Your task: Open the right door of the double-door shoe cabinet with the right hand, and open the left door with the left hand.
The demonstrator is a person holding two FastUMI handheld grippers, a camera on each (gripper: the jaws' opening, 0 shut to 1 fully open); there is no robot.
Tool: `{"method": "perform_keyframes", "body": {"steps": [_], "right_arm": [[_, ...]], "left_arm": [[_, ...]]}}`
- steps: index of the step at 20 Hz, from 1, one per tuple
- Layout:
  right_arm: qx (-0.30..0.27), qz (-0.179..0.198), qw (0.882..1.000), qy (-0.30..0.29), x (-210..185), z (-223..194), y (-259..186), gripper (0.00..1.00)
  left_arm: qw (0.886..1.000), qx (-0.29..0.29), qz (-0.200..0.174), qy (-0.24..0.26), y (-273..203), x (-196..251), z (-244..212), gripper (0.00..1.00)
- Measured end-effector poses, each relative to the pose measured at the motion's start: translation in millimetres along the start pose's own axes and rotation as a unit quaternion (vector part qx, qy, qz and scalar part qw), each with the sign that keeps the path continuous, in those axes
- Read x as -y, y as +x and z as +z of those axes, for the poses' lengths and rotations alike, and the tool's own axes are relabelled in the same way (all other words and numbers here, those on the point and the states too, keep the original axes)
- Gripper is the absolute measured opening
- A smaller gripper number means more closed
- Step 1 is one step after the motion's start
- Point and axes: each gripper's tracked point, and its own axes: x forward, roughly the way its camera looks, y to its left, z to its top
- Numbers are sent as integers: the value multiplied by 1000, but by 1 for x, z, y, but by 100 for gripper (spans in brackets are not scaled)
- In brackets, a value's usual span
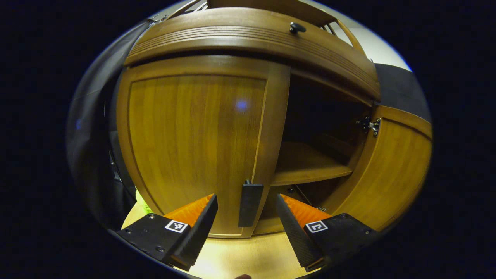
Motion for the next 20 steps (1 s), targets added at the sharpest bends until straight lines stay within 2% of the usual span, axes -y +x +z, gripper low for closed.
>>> {"method": "perform_keyframes", "body": {"steps": [2,3,4,5,9,10,11,13,15,20], "right_arm": [[-2,-17,1000,5,17,-6,-6,18],[-3,-25,1000,7,24,-9,-10,18],[-4,-33,999,9,30,-12,-14,18],[-8,-40,999,12,36,-16,-19,18],[-28,-61,997,23,55,-36,-29,17],[-33,-64,997,24,57,-40,-32,18],[-36,-66,997,24,60,-44,-34,17],[-41,-66,997,25,62,-48,-37,17],[-41,-65,997,24,65,-49,-39,17],[-43,-49,998,22,62,-47,-34,18]], "left_arm": [[1000,-12,5,1,15,-4,-9,92],[1000,-20,6,0,21,-8,-14,80],[1000,-28,5,-1,25,-11,-19,77],[999,-35,7,-1,29,-16,-22,78],[999,-42,25,-1,31,-25,-26,72],[999,-37,15,-6,35,-23,-25,69],[999,-31,8,-11,38,-22,-22,56],[999,-33,20,10,31,-20,-17,37],[999,-20,31,16,36,-22,-18,35],[999,-21,27,6,33,-21,-19,34]]}}
